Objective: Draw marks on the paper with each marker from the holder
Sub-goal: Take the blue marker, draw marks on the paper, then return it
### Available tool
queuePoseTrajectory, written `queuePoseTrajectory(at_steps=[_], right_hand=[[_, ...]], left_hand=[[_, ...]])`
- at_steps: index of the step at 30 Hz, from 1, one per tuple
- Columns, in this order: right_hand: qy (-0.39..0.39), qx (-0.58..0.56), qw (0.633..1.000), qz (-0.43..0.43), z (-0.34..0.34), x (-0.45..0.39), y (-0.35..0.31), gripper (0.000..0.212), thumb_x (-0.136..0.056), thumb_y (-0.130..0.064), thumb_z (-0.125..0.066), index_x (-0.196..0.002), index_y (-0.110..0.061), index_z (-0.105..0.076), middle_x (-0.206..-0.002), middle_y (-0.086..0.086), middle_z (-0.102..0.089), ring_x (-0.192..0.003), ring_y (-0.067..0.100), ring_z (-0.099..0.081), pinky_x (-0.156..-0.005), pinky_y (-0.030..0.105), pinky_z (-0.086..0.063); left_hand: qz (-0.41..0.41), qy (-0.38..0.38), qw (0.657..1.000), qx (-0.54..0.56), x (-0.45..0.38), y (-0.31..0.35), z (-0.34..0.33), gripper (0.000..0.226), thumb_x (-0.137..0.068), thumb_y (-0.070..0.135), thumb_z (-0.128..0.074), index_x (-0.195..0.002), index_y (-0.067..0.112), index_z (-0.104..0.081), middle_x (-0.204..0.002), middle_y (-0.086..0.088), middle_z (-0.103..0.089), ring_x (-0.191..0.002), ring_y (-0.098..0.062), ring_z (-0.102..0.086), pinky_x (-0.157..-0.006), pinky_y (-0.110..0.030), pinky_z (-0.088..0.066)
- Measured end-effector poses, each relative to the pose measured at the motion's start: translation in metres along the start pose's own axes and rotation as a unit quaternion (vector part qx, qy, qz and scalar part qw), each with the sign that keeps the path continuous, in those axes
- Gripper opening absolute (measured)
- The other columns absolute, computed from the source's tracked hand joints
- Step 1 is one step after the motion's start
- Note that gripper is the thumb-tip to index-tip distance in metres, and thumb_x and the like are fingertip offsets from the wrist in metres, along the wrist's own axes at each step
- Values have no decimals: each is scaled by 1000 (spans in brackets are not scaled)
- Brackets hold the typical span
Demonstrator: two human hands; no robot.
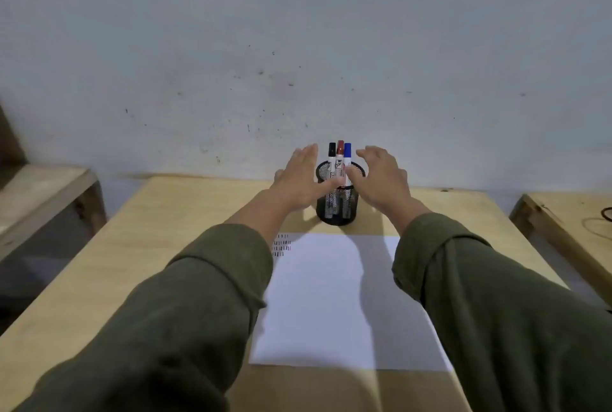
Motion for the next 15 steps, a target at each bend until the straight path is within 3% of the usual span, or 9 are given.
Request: queuePoseTrajectory(at_steps=[8,15], right_hand=[[-11,22,999,-33,-16,-24,5,49,-92,-34,-50,-136,-12,-48,-151,5,-36,-139,23,-30,-108,45,-25],[0,-45,997,-70,-22,-32,8,40,-89,-36,-55,-125,-20,-60,-137,5,-52,-128,26,-44,-102,44,-36]], left_hand=[[-6,-70,998,-2,-9,-3,0,89,-85,55,-50,-149,18,1,-160,-3,-4,-147,-17,5,-118,-49,-10],[9,-89,996,19,-17,-13,-11,86,-82,57,-53,-149,25,-8,-158,-10,-11,-147,-17,0,-118,-40,-12]])
Point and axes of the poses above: each hand's wrist, its own x-axis away from the middle knuckle, its own z-axis out of the back of the hand, y = z × x, the point moved 4 cm from there along -x, towards the middle knuckle
